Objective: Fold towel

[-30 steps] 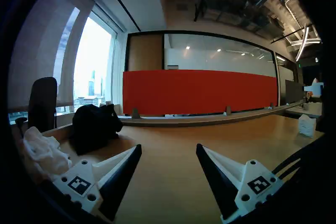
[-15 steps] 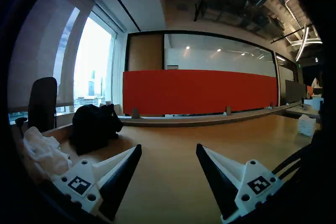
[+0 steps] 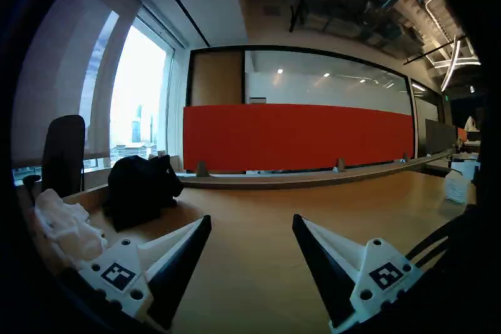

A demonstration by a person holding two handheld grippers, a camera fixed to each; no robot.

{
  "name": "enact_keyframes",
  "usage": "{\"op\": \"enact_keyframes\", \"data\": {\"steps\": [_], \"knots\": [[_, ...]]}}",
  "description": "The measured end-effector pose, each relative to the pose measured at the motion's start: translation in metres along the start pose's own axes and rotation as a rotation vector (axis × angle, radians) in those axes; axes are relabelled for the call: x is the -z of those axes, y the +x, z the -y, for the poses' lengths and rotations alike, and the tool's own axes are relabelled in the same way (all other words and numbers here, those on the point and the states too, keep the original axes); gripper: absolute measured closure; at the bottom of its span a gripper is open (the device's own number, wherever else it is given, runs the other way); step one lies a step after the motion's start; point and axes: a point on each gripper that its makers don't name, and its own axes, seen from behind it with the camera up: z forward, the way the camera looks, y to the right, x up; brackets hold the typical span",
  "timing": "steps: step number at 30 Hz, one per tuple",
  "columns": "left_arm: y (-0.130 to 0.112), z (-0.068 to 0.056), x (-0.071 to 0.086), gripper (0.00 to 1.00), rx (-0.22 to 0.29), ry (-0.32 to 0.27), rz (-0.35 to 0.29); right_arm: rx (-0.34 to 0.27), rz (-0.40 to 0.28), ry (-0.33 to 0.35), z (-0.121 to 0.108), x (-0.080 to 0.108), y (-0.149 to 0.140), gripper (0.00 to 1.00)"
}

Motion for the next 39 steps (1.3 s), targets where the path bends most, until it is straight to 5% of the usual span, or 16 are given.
{"op": "enact_keyframes", "data": {"steps": [39], "knots": [[0.000,-0.001,0.000,0.04,0.000,0.000,0.000,0.013,-0.002,0.028,0.014,0.005,-0.010,0.00]]}}
